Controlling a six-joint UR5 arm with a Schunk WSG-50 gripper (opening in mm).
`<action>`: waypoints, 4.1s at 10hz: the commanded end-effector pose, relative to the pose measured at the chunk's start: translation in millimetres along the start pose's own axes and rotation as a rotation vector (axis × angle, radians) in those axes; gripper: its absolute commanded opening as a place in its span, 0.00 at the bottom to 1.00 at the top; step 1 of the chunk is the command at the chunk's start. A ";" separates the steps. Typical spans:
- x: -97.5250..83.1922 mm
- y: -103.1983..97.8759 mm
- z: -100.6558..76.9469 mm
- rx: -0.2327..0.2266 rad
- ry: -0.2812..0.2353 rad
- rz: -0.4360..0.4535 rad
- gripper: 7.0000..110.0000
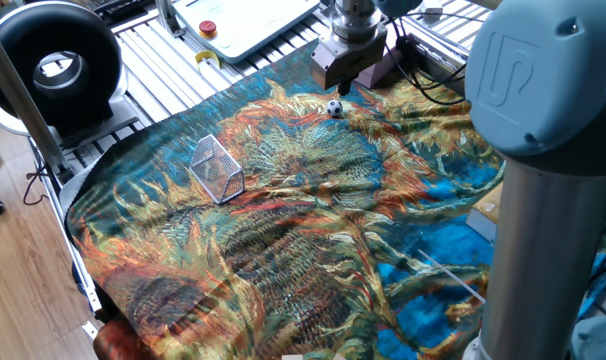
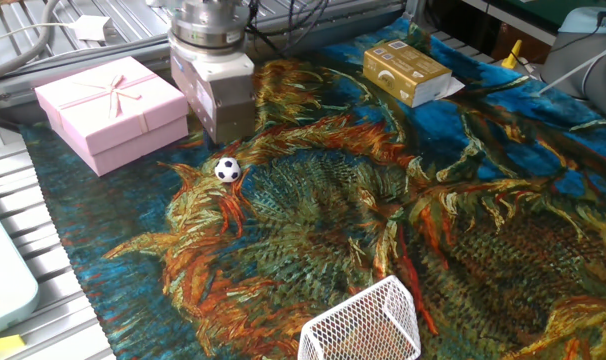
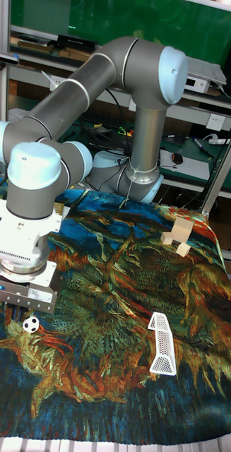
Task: Push the soccer ball into the goal
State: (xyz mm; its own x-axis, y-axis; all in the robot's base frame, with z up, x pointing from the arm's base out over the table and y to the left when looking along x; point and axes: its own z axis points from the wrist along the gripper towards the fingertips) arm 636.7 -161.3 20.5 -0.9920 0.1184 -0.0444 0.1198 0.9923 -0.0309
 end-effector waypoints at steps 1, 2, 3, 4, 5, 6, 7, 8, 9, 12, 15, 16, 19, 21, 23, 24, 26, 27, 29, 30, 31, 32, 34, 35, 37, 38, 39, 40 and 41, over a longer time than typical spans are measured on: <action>2.5 2.0 4.2 -0.011 0.009 0.022 0.00; 0.4 -1.8 4.5 0.002 0.001 0.014 0.00; -0.5 -3.9 5.0 0.006 -0.001 0.010 0.00; -1.7 -6.0 6.5 0.013 -0.005 0.005 0.00; -2.5 -5.2 8.6 0.010 -0.008 0.005 0.00; -2.5 -1.4 10.5 -0.006 -0.007 0.009 0.00; -2.9 -1.5 11.7 -0.006 -0.009 0.009 0.00; -2.4 -0.4 12.7 -0.010 -0.007 0.012 0.00; -2.6 -0.3 13.8 -0.010 -0.007 0.012 0.00; -3.3 -0.8 13.8 -0.006 -0.010 0.014 0.00; -4.5 5.1 10.8 -0.013 -0.016 0.025 0.00; -3.6 7.8 9.0 -0.016 -0.012 0.028 0.00; -3.6 8.0 8.5 -0.007 -0.016 0.029 0.00; -4.0 -0.1 5.3 0.017 -0.023 0.023 0.00; 0.2 -8.5 -1.0 0.015 -0.013 0.022 0.00; 2.4 -8.9 -2.6 -0.001 -0.005 0.021 0.00; 5.8 -3.7 -4.5 -0.042 0.008 0.028 0.00; 8.0 -4.1 -4.7 -0.041 0.018 0.040 0.00; 7.9 -1.6 -3.4 -0.050 0.021 0.057 0.00; 6.5 -1.5 -2.0 -0.050 0.016 0.059 0.00; 6.6 -2.0 -1.9 -0.049 0.016 0.059 0.00; 6.5 -3.1 -1.8 -0.044 0.015 0.058 0.00; 4.6 -9.8 -1.6 -0.018 0.007 0.044 0.00; 8.0 -14.1 -1.6 -0.001 0.020 0.014 0.00; 1.2 -13.6 -1.5 -0.002 -0.007 -0.029 0.00; -4.6 -17.1 -1.7 0.012 -0.030 -0.037 0.00; -9.4 -18.5 -1.9 0.018 -0.049 -0.036 0.00; -12.4 -23.9 -2.2 0.040 -0.061 -0.034 0.00; -9.6 -26.1 -2.1 0.048 -0.050 -0.024 0.00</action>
State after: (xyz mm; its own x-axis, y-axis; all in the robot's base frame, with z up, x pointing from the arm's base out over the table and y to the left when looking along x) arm 639.2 -181.9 22.1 -0.9933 0.0881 -0.0746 0.0928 0.9937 -0.0630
